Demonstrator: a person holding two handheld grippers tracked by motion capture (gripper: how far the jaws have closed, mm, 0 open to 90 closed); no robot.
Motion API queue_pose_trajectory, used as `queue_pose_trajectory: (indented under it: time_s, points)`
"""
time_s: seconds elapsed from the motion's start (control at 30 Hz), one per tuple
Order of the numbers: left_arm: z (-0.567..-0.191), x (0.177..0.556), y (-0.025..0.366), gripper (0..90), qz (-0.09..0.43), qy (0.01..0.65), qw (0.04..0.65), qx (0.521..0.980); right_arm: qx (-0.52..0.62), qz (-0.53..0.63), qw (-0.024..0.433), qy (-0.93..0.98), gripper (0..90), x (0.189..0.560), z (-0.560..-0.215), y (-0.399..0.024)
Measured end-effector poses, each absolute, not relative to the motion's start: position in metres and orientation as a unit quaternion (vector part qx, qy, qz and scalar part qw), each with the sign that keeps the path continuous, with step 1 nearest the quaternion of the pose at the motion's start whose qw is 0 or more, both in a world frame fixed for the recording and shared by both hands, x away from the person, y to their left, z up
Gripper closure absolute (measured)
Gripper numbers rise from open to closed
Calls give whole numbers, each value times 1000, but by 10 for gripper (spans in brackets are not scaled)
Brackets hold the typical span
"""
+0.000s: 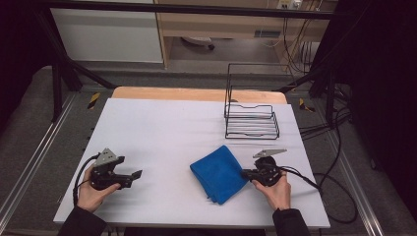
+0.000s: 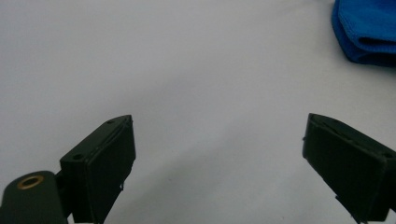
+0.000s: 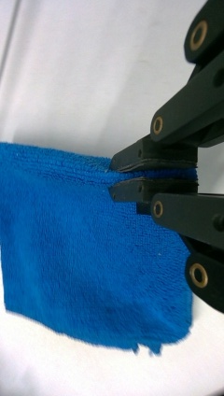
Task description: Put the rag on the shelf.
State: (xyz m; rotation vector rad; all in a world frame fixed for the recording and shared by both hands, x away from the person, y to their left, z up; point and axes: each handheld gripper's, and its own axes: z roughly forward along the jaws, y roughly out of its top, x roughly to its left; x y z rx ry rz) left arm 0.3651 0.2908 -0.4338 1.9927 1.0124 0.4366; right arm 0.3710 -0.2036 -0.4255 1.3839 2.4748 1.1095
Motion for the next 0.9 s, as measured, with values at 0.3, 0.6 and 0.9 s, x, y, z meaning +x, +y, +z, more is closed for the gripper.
queue_pose_trajectory:
  time_s: [0.3,0.6,0.9]
  points:
    - [-434,365,290,94,175,403,418,795,480,339,54,807,850,348,-428,-226]
    - [-434,366,290,94,175,403,415,797,428,387,108,810,473,353,-422,-218]
    - [-434,365,290,94,176,403,415,797,341,419,88,837,484,381,-412,-138]
